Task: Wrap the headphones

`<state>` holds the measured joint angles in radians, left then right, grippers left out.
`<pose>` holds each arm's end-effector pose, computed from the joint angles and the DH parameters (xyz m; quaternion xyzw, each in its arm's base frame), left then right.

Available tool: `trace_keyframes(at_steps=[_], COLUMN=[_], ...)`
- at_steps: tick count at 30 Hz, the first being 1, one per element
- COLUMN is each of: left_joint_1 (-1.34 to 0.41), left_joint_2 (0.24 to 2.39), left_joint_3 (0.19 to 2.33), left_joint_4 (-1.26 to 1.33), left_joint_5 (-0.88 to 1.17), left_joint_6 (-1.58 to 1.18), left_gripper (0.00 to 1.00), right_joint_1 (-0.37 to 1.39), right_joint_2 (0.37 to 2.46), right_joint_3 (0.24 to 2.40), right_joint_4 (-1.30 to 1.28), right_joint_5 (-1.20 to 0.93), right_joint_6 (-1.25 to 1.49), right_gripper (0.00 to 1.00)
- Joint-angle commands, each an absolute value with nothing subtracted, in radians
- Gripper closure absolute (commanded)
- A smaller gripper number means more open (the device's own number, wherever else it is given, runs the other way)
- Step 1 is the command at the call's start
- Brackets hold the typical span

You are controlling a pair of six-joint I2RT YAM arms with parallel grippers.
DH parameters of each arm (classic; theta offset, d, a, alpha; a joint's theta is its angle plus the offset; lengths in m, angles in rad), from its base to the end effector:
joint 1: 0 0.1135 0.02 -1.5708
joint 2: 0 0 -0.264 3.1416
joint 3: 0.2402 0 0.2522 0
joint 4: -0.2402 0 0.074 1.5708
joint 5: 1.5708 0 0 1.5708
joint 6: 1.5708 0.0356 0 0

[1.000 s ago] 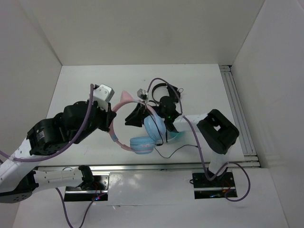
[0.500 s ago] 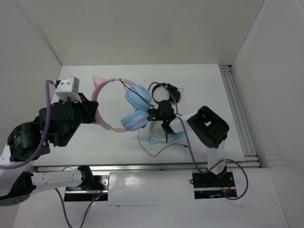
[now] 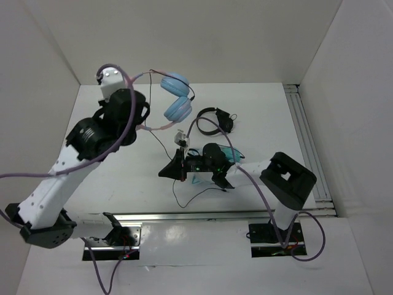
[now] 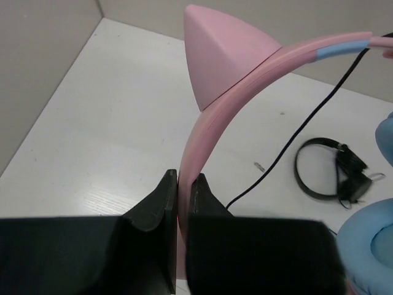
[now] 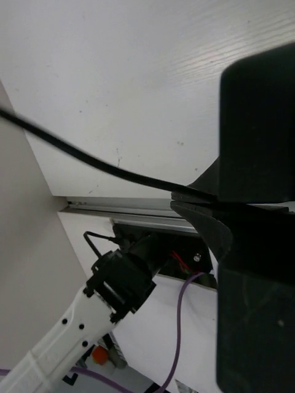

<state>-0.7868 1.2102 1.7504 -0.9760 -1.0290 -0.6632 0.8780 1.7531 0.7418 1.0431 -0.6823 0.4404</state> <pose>0.1556 -0.1129 0.4990 -0.2187 0.7490 0.0003 0.6254 0.2065 0.2839 0.2006 -0.3769 0.5879 0.5986 0.3925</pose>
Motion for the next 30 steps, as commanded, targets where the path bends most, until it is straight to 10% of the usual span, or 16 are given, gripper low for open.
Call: trace_keyframes(at_steps=[1,15,30], left_joint_1=[-0.642,-0.313,-0.442], left_joint_2=[1.273,1.486,1.631], left_joint_3=[1.795,1.556,1.399], left_joint_4=[-0.851,-0.747,-0.896], left_joint_5=[-0.962,-0.838,-0.758], left_joint_6=[-0.629,-0.675,-0.543], left_gripper=[1.0,1.0,1.0], right_joint_1=[0.923,1.031,0.905], right_joint_2=[1.635,1.444,1.433], right_joint_3=[0.716,0.807,1.133], right_joint_4=[0.919,0.485,-0.018], right_joint_5=[-0.577,-0.355,-0.108], right_joint_6=[0.321,0.114,-0.196], right_gripper=[1.0,1.0,1.0])
